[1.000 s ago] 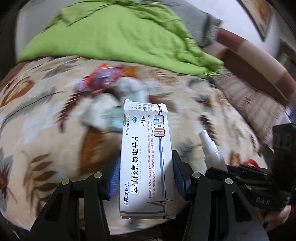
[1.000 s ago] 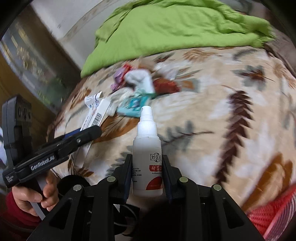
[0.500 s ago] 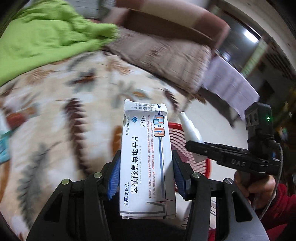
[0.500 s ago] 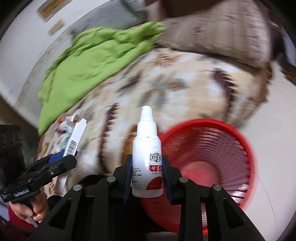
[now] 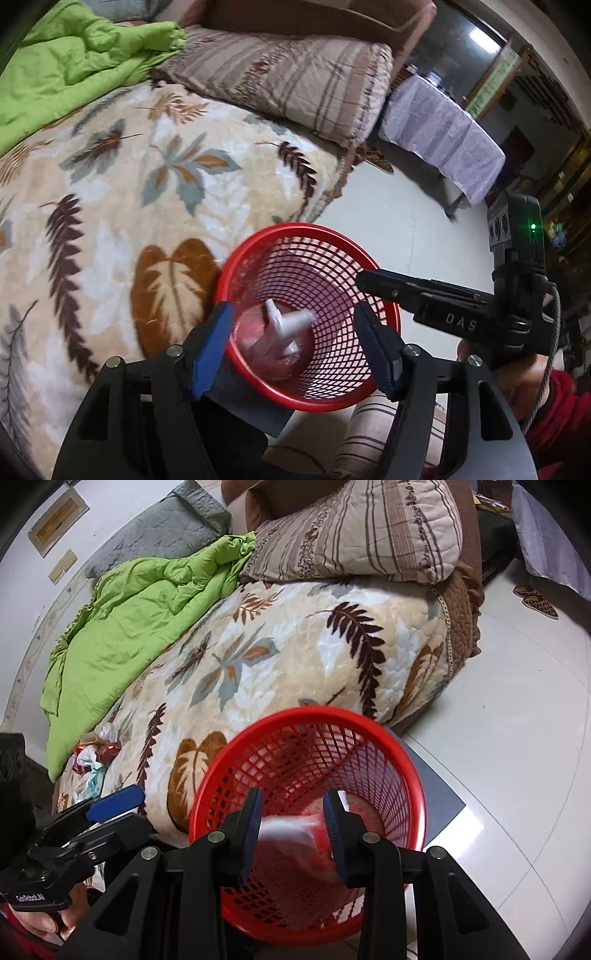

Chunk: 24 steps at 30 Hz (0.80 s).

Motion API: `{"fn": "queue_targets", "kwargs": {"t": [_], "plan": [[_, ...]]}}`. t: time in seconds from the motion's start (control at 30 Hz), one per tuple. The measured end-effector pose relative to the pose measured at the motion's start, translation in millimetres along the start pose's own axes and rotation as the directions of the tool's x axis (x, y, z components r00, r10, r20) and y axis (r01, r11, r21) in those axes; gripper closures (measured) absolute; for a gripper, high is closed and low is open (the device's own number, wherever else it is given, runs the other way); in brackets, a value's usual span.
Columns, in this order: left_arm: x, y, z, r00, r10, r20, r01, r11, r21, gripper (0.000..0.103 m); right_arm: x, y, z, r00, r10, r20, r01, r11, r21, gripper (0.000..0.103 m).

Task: Collect trash
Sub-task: 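Carry both items over the red wastebasket and open both tools, then move both tools back toward the trash pile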

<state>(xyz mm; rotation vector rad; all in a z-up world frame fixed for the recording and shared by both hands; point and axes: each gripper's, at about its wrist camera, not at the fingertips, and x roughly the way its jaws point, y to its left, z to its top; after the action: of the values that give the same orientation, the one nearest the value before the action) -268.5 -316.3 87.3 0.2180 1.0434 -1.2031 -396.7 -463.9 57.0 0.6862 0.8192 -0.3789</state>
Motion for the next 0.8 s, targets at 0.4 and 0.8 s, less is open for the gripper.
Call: {"fn": "queue_targets", "kwargs": {"t": [0.4,0.8], "plan": [[-82.4,82.5,-36.3,0.976,0.181,0.125,-0.156,0.971,-0.183,0.031,23.0,92.4,1.3,0.989,0.142,-0.042,-0.147,0.974,-0.170,0.059],[-172.5,183.0,-92.6,0.905,0.382,0.186,-0.278,0.864,-0.420,0.031,71.1,222.4,-19.8,0.953,0.243,-0.182,-0.297,0.867,-0.400,0.057]]}}
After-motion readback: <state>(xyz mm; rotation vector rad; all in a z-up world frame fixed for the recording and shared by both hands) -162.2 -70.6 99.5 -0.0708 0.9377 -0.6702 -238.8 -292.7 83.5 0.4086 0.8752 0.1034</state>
